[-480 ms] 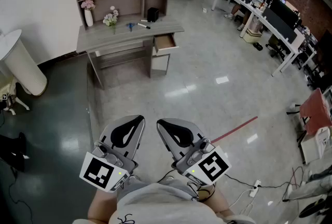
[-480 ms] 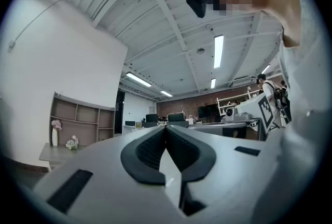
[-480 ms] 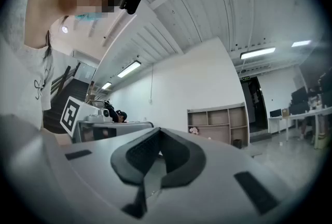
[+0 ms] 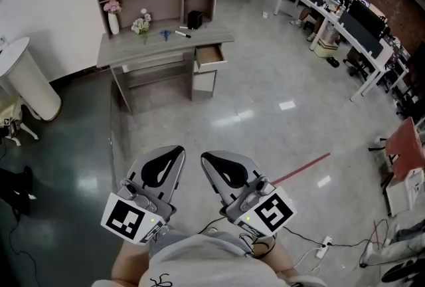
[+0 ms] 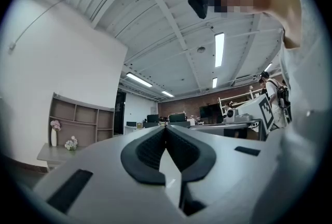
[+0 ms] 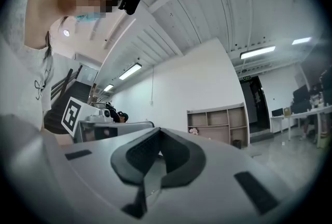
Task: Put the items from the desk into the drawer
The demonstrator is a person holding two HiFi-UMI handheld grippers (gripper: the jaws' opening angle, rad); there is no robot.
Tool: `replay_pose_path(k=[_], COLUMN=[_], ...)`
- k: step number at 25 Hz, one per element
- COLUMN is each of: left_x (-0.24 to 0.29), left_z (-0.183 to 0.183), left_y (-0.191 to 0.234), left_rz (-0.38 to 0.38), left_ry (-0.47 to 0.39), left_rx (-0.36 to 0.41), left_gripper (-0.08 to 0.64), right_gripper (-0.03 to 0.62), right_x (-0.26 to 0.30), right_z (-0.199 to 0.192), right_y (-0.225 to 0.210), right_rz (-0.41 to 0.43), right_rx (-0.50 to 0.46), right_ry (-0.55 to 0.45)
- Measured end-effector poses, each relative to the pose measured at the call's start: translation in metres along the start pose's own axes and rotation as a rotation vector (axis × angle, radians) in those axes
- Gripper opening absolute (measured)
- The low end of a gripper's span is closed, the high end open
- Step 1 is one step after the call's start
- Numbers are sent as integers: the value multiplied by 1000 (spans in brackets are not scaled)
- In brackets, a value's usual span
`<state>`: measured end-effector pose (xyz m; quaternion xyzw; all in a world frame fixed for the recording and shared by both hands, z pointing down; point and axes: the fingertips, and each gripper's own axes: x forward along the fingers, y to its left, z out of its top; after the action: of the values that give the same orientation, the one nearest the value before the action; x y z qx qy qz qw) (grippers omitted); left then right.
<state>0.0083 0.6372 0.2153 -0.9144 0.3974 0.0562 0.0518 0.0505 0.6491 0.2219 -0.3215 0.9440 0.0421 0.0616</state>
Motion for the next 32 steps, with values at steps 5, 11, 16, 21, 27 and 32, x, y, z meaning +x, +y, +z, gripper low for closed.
replay_pose_path(k=[5,11,16,21,27,32], left_x=[17,31,53,84,116,134], left_z=[-3,-12,-17,-18,-18,-16], left_y=[-14,-15,8,64,146,212], left_rz=[24,66,52,21,-29,-57], left_ry=[7,22,20,8,-4,-16], left_rx=[-1,39,50,61,83,75], left_gripper=[11,11,11,11,11,11], right_gripper=[6,8,6,6,7,8], right_x=[-15,-21,-1,50,125,185], right_z=[-4,-21,-27,-27,-28,-32], right_y=[-16,-40,-68,-98,-134,-158], right_rz=[22,25,-4,-12,-48,-81], right_rx=[26,18,13,-4,35,19], right_ry=[13,48,40,42,10,11])
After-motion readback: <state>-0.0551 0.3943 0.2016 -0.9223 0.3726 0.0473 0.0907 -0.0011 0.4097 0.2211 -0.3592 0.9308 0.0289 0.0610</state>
